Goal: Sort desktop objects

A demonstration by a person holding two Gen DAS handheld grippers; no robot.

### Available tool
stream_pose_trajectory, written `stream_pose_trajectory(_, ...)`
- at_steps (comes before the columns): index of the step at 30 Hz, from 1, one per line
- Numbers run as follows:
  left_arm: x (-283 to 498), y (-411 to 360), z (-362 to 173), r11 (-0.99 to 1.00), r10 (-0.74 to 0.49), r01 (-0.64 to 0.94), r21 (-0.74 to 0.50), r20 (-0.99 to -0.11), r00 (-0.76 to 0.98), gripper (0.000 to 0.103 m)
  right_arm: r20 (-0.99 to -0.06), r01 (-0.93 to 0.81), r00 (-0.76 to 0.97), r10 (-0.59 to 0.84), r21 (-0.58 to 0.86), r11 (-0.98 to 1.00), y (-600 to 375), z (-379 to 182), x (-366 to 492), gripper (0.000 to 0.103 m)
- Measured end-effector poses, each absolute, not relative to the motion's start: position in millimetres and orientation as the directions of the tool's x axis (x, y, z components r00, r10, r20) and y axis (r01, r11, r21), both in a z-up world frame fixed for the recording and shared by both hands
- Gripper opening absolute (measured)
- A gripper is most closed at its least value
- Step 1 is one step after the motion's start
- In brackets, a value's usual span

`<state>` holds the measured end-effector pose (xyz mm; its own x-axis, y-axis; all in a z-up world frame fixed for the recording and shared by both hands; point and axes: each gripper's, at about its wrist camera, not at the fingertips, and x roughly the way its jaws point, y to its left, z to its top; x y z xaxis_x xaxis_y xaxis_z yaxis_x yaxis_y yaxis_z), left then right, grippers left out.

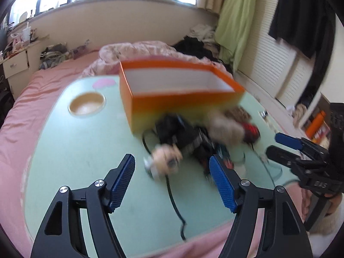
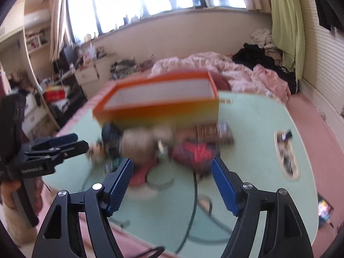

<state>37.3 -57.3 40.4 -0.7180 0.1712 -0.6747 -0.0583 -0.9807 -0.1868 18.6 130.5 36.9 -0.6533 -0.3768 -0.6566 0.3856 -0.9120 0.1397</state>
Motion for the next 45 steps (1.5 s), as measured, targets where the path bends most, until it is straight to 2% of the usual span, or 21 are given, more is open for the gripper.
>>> stream_pose_trajectory(2,49.3,-48.3,26.9,-0.986,0.155,-0.062,-0.158,-0.695,-0.702,0.072,-0.713,0.383,-0.61,-0.344,0.114,-0.917,127.7,14.2,18.9,0.077)
stream_pose_trajectory(3,52.7,-44.1,21.8,-0.99,0.133,-0.061,-0.127,-0.703,-0.699,0.072,-0.706,0.38,-0.627,-0.331,0.093,-0.92,126.7,10.9,20.4,0.078)
stream_pose_trajectory(4,54.4,-40.5,17.4,-0.994,0.103,-0.055,-0.09,-0.705,-0.702,0.072,-0.702,0.369,-0.642,-0.308,0.07,-0.927,125.6,8.8,20.6,0.082)
stream_pose_trajectory(6,55.0,-34.7,11.0,-0.998,0.059,-0.036,-0.049,-0.691,-0.72,0.076,-0.718,0.361,-0.637,-0.281,0.045,-0.932,120.3,5.0,18.0,0.096)
stream_pose_trajectory(8,52.9,-30.3,10.6,-0.999,0.051,-0.042,-0.03,-0.688,-0.724,0.086,-0.727,0.38,-0.633,-0.265,0.006,-0.925,112.0,0.6,18.8,0.103)
stream_pose_trajectory(10,51.5,-24.9,8.5,-0.999,0.025,-0.041,0.007,-0.688,-0.726,0.089,-0.726,0.388,-0.631,-0.274,0.011,-0.921,110.6,-0.8,19.3,0.103)
stream_pose_trajectory(11,50.3,-24.3,7.4,-0.999,0.024,-0.045,0.013,-0.686,-0.727,0.098,-0.725,0.388,-0.631,-0.275,0.012,-0.922,111.1,-1.1,18.8,0.103)
stream_pose_trajectory(12,48.6,-23.9,5.6,-0.999,0.029,-0.052,0.013,-0.694,-0.72,0.103,-0.724,0.388,-0.633,-0.276,0.013,-0.922,111.6,-1.7,19.2,0.103)
stream_pose_trajectory(20,47.1,-26.0,7.6,-0.998,0.036,-0.06,0.011,-0.684,-0.729,0.103,-0.721,0.403,-0.626,-0.297,0.027,-0.915,115.2,2.3,20.6,0.103)
stream_pose_trajectory(23,47.8,-26.8,7.4,-0.998,0.04,-0.062,0.009,-0.682,-0.731,0.103,-0.675,0.391,-0.622,-0.397,0.171,-0.904,135.8,12.8,17.5,0.103)
stream_pose_trajectory(26,47.2,-27.4,7.9,-0.998,0.04,-0.063,0.008,-0.681,-0.731,0.103,-0.626,0.304,-0.666,-0.406,0.269,-0.914,164.8,29.6,4.3,0.098)
stream_pose_trajectory(28,47.3,-27.6,7.9,-0.998,0.04,-0.062,0.009,-0.681,-0.731,0.103,-0.634,0.286,-0.673,-0.382,0.254,-0.924,169.5,38.9,-8.8,0.093)
stream_pose_trajectory(31,47.3,-28.0,7.9,-0.998,0.041,-0.063,0.008,-0.682,-0.731,0.103,-0.663,0.298,-0.639,-0.391,0.256,-0.92,161.0,43.2,-25.6,0.092)
stream_pose_trajectory(35,47.6,-28.3,8.0,-0.998,0.041,-0.063,0.008,-0.681,-0.731,0.103,-0.683,0.198,-0.636,-0.361,0.307,-0.931,147.8,41.7,-43.2,0.092)
stream_pose_trajectory(37,47.6,-28.3,8.0,-0.998,0.041,-0.063,0.008,-0.681,-0.731,0.103,-0.706,0.135,-0.641,-0.302,0.284,-0.949,138.1,39.0,-54.0,0.091)
stream_pose_trajectory(38,47.5,-28.8,8.1,-0.998,0.042,-0.064,0.008,-0.681,-0.731,0.103,-0.717,0.123,-0.637,-0.282,0.267,-0.956,135.2,36.9,-57.7,0.082)
stream_pose_trajectory(39,47.6,-28.2,8.0,-0.998,0.041,-0.064,0.008,-0.681,-0.731,0.103,-0.733,0.115,-0.625,-0.269,0.254,-0.96,133.1,33.1,-59.7,0.066)
stream_pose_trajectory(42,47.3,-28.0,8.3,-0.998,0.042,-0.065,0.008,-0.68,-0.732,0.103,-0.74,0.113,-0.607,-0.291,0.282,-0.953,134.2,29.2,-56.3,0.065)
stream_pose_trajectory(45,47.1,-27.9,8.4,-0.998,0.042,-0.065,0.009,-0.68,-0.732,0.103,-0.753,0.129,-0.598,-0.273,0.245,-0.961,133.1,26.1,-49.8,0.065)
